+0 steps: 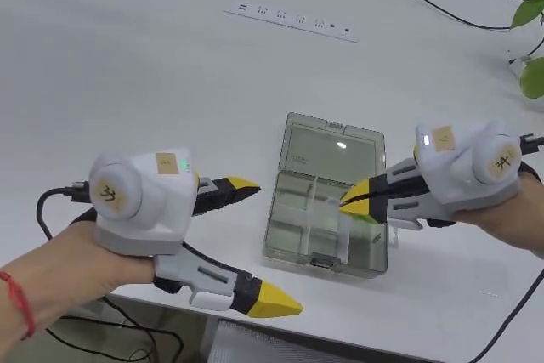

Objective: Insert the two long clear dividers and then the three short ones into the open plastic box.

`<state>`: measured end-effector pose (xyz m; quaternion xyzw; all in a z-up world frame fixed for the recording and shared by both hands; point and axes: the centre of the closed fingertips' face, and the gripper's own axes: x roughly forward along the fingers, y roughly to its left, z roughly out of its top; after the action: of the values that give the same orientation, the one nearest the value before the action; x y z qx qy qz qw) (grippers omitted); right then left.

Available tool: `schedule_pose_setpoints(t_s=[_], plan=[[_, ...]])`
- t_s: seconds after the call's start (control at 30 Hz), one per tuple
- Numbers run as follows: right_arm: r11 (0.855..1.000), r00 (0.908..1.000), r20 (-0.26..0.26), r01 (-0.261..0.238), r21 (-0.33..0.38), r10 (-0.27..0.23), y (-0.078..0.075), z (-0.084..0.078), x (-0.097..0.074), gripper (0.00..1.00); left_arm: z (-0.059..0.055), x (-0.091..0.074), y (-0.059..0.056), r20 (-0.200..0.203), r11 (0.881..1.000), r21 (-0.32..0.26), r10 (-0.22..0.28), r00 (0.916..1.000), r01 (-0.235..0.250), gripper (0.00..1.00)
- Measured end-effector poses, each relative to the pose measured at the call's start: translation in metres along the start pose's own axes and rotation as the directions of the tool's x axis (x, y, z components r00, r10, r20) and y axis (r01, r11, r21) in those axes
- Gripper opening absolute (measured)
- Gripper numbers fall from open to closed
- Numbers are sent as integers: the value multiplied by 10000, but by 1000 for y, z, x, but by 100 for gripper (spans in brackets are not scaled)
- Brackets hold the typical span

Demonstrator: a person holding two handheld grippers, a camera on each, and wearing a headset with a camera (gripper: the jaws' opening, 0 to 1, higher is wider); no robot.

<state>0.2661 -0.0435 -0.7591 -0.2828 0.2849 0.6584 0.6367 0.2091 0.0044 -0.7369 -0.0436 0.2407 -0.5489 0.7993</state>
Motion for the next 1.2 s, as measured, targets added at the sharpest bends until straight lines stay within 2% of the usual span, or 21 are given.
schedule_pose_setpoints(t_s=[0.23,0.57,0.7,0.93,1.2], plan=[[10000,10000,-68,-22,-30,22,1,1,5,2,-1,0,0,-14,10000,-2,-3,10000,3,100],[9997,9986,-473,-245,76,249,-3,-8,20,2,-3,0,0,-75,10000,13,-20,10000,20,100],[9993,9964,-778,-330,183,344,-4,-13,26,2,-3,-1,1,-53,10000,7,-10,10000,10,100],[9991,9894,-1392,-394,131,408,-3,-24,36,2,-4,-2,2,-97,10000,26,-23,9999,23,100],[9986,9745,-2213,-444,-275,372,-2,-33,44,2,-4,-2,2,-129,10000,25,-24,9999,24,100]])
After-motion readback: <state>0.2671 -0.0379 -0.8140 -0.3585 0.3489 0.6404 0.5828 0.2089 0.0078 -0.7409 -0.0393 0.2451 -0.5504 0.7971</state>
